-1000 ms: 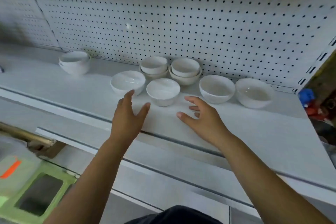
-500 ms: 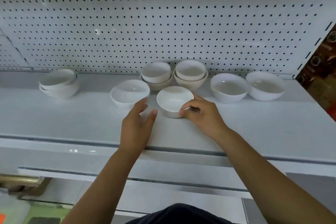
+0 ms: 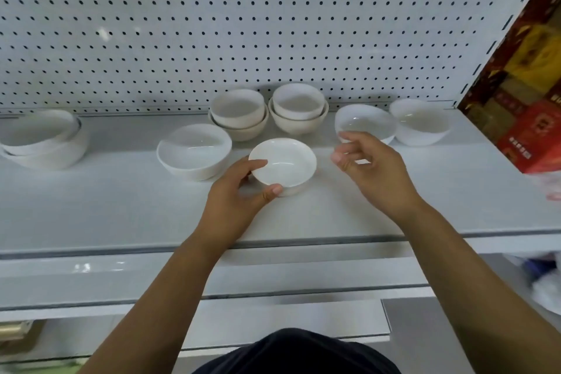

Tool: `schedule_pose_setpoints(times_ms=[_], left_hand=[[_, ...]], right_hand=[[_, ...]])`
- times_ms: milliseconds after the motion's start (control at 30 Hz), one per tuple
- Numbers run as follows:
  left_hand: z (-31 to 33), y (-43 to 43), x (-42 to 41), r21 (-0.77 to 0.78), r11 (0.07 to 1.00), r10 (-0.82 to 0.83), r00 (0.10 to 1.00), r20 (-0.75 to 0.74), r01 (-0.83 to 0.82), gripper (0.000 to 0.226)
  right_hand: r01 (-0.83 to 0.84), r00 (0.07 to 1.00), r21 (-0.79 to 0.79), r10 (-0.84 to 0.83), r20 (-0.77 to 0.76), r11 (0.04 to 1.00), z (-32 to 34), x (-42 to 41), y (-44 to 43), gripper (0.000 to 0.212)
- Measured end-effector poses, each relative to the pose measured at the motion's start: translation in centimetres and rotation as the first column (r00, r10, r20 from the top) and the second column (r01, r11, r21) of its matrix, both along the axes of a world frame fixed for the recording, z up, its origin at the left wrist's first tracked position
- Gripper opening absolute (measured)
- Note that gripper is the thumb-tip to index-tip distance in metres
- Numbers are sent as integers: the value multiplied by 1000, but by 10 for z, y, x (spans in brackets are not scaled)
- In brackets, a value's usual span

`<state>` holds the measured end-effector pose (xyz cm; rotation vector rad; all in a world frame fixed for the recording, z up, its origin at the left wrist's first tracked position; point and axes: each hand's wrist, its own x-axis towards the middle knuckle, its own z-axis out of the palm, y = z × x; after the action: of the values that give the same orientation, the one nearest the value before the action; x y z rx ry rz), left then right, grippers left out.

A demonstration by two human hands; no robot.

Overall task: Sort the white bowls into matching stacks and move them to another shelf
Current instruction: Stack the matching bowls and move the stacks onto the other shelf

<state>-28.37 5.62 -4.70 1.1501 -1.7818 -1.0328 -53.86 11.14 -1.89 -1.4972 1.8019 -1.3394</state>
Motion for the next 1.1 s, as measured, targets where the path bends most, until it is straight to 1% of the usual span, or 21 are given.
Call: schedule_pose_setpoints(times_ms=[100,200,267,333,433,500,567,667,767,833,933,1000,1100], left_hand=[[-2,1,-1,-6,1000,17,1000,-14,-17,45],[-3,3,-1,-45,999,13,1000,1,-13,51],[-4,4,-1,-75,997,23,999,22,-22,52],[-5,4,-2,-98,995,35,998,46,-30,51],[-6,6,-4,-162,986,53,994,95,-37,50],[-7,7,-5,-202,978,82,989,125,-56,50],[-9,7,-7,-224,970,134,980,144,-99,52],[-9,10,-8,-302,937,227,964,136,-177,58],[-8,20,-11,-402,894,269,954,130,-197,59],[-7,30,-18,-394,899,245,966,84,-194,56],[-4,47,-38,-320,936,158,987,15,-145,53],[0,55,-57,-261,962,77,997,-9,-76,58],[3,58,-85,-164,986,-39,999,-14,37,71]], right_hand=[[166,984,11,-165,-65,986,1,-15,6,39],[279,957,82,-270,-107,957,-2,-26,6,50],[320,942,117,-302,-149,940,-7,-29,2,57],[339,932,138,-313,-181,930,-11,-31,-4,61],[356,926,100,-336,-169,929,-18,-33,-12,54],[358,924,25,-351,-154,933,-21,-35,-17,41],[363,923,-19,-363,-128,931,-22,-38,-19,32],[362,930,-16,-362,-59,932,-21,-40,-11,27],[322,946,28,-323,4,946,-22,-41,10,22],[285,958,48,-287,32,957,-22,-43,25,20],[225,971,67,-229,62,972,-19,-49,42,19],[185,978,79,-191,82,980,-18,-53,50,21],[83,992,81,-91,91,993,-17,-60,58,27]])
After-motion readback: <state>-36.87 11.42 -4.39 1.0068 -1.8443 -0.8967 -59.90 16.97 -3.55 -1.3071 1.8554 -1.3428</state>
